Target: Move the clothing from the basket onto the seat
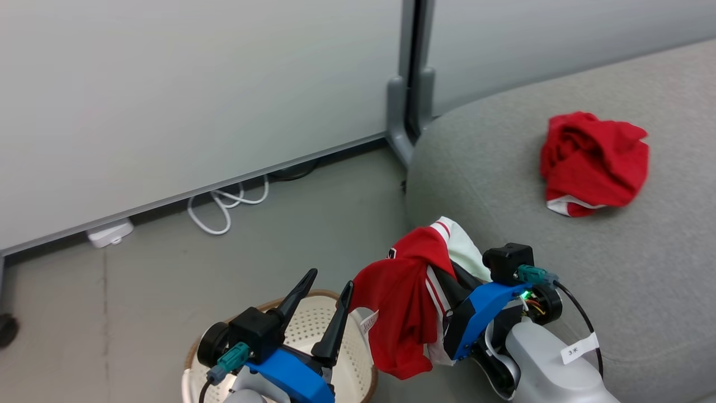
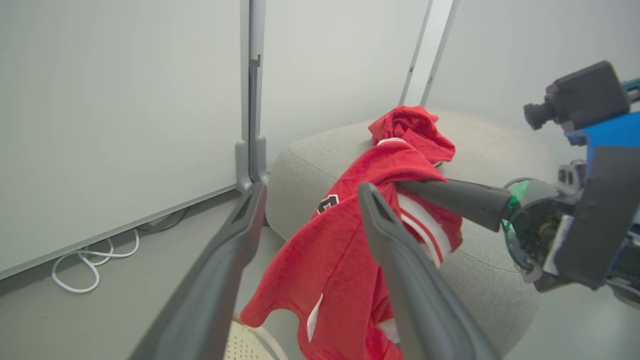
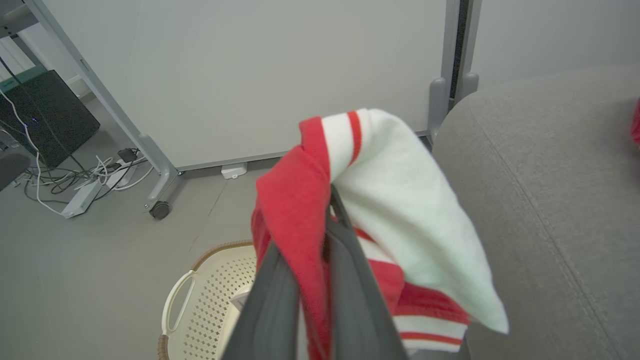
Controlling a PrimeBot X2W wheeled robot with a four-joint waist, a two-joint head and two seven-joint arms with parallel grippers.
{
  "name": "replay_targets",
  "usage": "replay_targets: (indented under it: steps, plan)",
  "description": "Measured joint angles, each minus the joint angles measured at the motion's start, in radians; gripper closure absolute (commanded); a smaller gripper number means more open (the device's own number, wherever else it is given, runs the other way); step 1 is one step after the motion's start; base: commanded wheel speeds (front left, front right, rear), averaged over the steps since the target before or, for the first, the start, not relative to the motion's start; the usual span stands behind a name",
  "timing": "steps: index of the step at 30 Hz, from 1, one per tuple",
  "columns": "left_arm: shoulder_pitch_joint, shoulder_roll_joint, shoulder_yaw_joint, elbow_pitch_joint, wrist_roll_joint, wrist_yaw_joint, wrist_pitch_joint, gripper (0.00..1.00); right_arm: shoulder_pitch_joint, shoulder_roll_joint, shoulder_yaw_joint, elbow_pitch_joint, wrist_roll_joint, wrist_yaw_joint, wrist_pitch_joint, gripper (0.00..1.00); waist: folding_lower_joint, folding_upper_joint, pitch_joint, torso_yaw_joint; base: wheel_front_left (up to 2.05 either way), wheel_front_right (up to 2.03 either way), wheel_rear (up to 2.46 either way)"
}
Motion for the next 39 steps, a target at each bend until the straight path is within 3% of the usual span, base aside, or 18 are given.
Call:
replay_targets:
  steps: [19, 33, 39]
  plan:
    - [-0.038, 0.02, -0.046, 0.001, -0.011, 0.0, -0.001, 0.0, -0.005, 0.0, -0.011, -0.012, 0.005, 0.0, -0.002, 1.0, 0.0, 0.0, 0.048, -0.282, 0.0, 0.0, 0.0]
    - [-0.081, 0.032, -0.096, 0.017, -0.036, 0.0, -0.001, 0.0, 0.008, -0.001, -0.075, -0.037, -0.023, 0.0, -0.002, 1.0, 0.0, 0.0, 0.067, -0.301, 0.0, 0.0, 0.0]
    - [-0.081, 0.04, -0.077, 0.006, -0.033, 0.0, -0.001, 0.0, 0.006, 0.0, -0.125, -0.068, 0.022, 0.0, -0.002, 1.0, 0.0, 0.0, 0.079, -0.301, 0.0, 0.0, 0.0]
